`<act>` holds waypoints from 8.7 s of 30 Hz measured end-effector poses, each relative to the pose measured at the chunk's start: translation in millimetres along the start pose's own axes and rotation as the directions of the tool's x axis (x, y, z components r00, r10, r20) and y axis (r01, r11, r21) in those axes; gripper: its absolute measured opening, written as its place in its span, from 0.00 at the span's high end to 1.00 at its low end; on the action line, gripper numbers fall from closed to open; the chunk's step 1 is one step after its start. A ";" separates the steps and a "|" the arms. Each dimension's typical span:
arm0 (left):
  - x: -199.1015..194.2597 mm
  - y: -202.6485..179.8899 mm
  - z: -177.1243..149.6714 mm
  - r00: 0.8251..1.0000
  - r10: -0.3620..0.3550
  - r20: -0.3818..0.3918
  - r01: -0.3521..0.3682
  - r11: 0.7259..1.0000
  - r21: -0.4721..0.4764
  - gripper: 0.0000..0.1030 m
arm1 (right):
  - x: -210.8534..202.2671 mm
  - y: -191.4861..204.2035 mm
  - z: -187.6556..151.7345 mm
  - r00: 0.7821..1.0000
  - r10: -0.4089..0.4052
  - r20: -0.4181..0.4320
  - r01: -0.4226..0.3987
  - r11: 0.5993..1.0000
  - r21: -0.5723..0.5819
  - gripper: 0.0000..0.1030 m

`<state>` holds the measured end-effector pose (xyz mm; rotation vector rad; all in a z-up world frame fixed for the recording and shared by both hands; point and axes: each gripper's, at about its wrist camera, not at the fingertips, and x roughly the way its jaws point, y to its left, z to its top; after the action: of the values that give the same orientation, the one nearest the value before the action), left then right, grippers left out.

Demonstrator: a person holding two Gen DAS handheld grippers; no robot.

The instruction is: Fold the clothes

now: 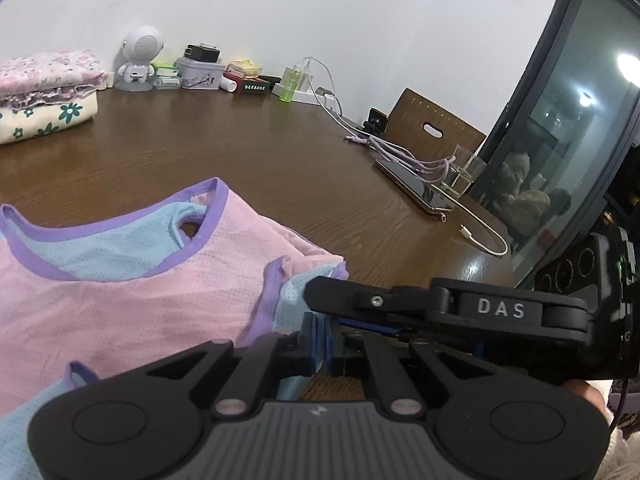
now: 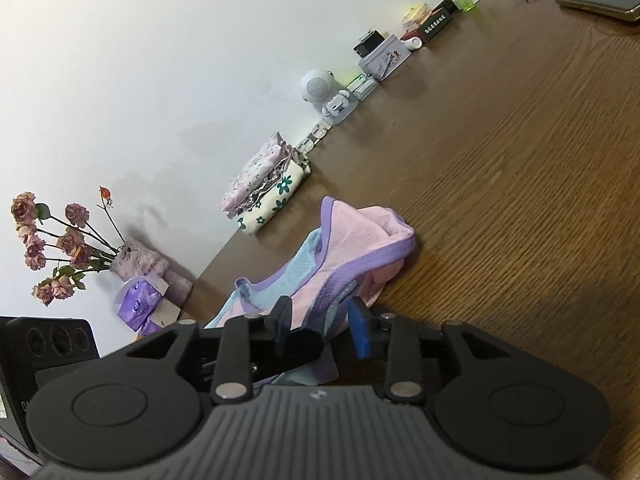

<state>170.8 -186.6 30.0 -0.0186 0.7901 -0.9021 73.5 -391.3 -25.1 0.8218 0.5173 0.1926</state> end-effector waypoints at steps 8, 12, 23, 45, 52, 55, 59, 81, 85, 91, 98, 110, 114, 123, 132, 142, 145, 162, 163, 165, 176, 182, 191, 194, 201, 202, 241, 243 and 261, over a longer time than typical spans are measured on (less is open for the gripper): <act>-2.9 1.5 0.5 1.000 -0.008 0.002 0.008 1.000 -0.024 0.89 | 0.1 -1.2 -0.4 1.000 -0.015 0.005 0.015 1.000 0.003 0.92; -10.2 -0.4 0.1 0.999 0.031 0.023 -0.031 0.999 -0.015 0.70 | -0.8 5.0 -0.9 0.998 -0.070 0.006 0.070 0.997 -0.043 0.92; -19.4 4.0 -2.4 0.995 0.089 0.054 -0.089 0.996 -0.008 0.76 | 2.0 13.7 -4.2 0.988 -0.157 -0.004 0.155 0.979 -0.129 0.90; -60.4 3.4 -17.9 0.981 0.156 0.117 -0.164 0.984 0.063 0.72 | 4.9 26.9 -10.5 0.984 -0.177 -0.036 0.162 0.952 -0.261 0.87; -87.7 21.8 -33.5 0.967 0.221 0.130 -0.224 0.975 0.011 0.73 | -0.8 36.4 -13.0 0.987 -0.157 -0.026 0.143 0.944 -0.298 0.85; -94.6 30.1 -39.7 0.959 0.251 0.131 -0.252 0.968 -0.014 0.73 | -2.0 45.3 -16.4 0.992 -0.117 -0.038 0.098 0.939 -0.331 0.84; -98.8 40.2 -47.0 0.952 0.282 0.122 -0.279 0.959 -0.039 0.73 | 6.0 59.5 -26.7 0.992 -0.082 -0.097 0.039 0.922 -0.385 0.84; -75.4 60.2 -31.8 0.970 0.213 0.115 -0.206 0.976 -0.068 0.98 | 11.9 76.2 -43.7 0.974 -0.209 -0.091 0.144 0.872 -0.467 0.78; -64.6 64.6 -32.8 0.974 0.207 0.096 -0.201 0.977 -0.067 0.98 | 10.7 75.5 -46.1 0.973 -0.216 -0.085 0.151 0.868 -0.473 0.78; -80.0 68.9 -36.3 0.972 0.192 0.135 -0.174 0.976 -0.132 0.70 | 10.8 78.0 -49.0 0.971 -0.224 -0.079 0.157 0.854 -0.495 0.78; -133.1 76.2 -57.5 0.931 0.294 0.218 -0.246 0.943 -0.223 0.33 | 4.7 77.2 -47.4 0.980 -0.188 -0.066 0.137 0.876 -0.462 0.66; -212.5 93.1 -115.3 0.816 0.510 0.271 -0.333 0.799 -0.500 0.00 | 2.0 111.4 -60.3 0.991 -0.125 -0.045 0.082 0.843 -0.531 0.00; -228.8 92.3 -127.3 0.795 0.542 0.274 -0.353 0.779 -0.518 0.00 | 2.2 124.1 -67.0 0.993 -0.110 -0.049 0.066 0.838 -0.542 0.00; -257.1 98.3 -142.7 0.804 0.526 0.277 -0.357 0.800 -0.482 0.00 | 9.7 133.6 -75.5 0.986 -0.059 -0.158 -0.021 0.886 -0.463 0.00; -275.9 127.7 -86.4 0.835 0.498 0.235 -0.445 0.861 -0.247 0.01 | 24.4 174.7 -50.7 0.975 -0.119 -0.187 -0.044 0.723 -0.690 0.00; -228.6 185.2 9.4 0.874 0.483 0.051 -0.486 0.867 0.107 0.19 | 135.3 230.5 14.7 0.904 -0.286 -0.317 -0.174 0.430 -0.886 0.15; -204.8 215.3 23.2 0.888 0.459 -0.039 -0.450 0.882 0.140 0.36 | 184.1 231.2 26.4 0.856 -0.328 -0.401 -0.237 0.440 -0.866 0.26; -157.2 295.0 45.3 0.924 0.273 -0.268 -0.225 0.954 0.197 0.70 | 299.4 214.6 25.9 0.666 -0.387 -0.638 -0.455 0.467 -0.758 0.62; -155.7 296.4 45.8 0.923 0.265 -0.278 -0.214 0.956 0.200 0.73 | 301.5 213.6 26.5 0.658 -0.389 -0.645 -0.461 0.469 -0.753 0.63; -151.5 298.7 46.7 0.922 0.246 -0.300 -0.188 0.959 0.211 0.74 | 304.0 212.3 26.2 0.642 -0.402 -0.653 -0.474 0.462 -0.750 0.64; -140.0 293.4 52.1 0.894 0.238 -0.380 -0.119 0.943 0.311 0.75 | 314.1 211.9 22.6 0.607 -0.435 -0.665 -0.514 0.423 -0.747 0.76; -133.3 287.8 56.6 0.869 0.250 -0.426 -0.091 0.928 0.360 0.77 | 314.6 214.9 19.5 0.610 -0.456 -0.648 -0.523 0.383 -0.761 0.79; -132.3 268.7 48.2 0.871 0.299 -0.390 -0.125 0.902 0.414 1.00 | 298.3 218.7 5.1 0.655 -0.449 -0.608 -0.524 0.309 -0.793 0.96; -136.7 251.7 37.4 0.871 0.386 -0.305 -0.207 0.850 0.484 1.00 | 283.0 221.9 2.4 0.697 -0.428 -0.575 -0.511 0.265 -0.818 0.96; -159.1 198.3 -4.0 0.846 0.530 -0.053 -0.379 0.669 0.640 1.00 | 225.2 232.2 -15.1 0.812 -0.362 -0.457 -0.455 0.096 -0.885 0.96; -162.3 189.0 -11.2 0.833 0.553 -0.007 -0.409 0.625 0.665 1.00 | 215.5 232.5 -21.4 0.827 -0.355 -0.436 -0.446 0.058 -0.893 0.96; -218.7 110.1 -97.0 0.881 0.469 0.053 -0.427 0.743 0.516 0.78 | 77.2 219.2 -119.6 0.907 -0.248 -0.341 -0.381 -0.135 -0.914 0.73; -231.0 117.7 -87.4 0.901 0.428 0.069 -0.417 0.814 0.405 0.76 | 77.1 224.0 -102.9 0.897 -0.219 -0.384 -0.395 -0.003 -0.919 0.69; -201.1 159.4 -77.1 0.895 0.445 -0.020 -0.439 0.889 0.126 0.72 | 113.5 187.0 -82.8 0.881 -0.261 -0.395 -0.244 0.463 -0.852 0.73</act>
<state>160.6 80.8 43.6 0.2811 0.7440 -0.5128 135.1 -171.3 25.1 -0.3278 0.7797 0.6202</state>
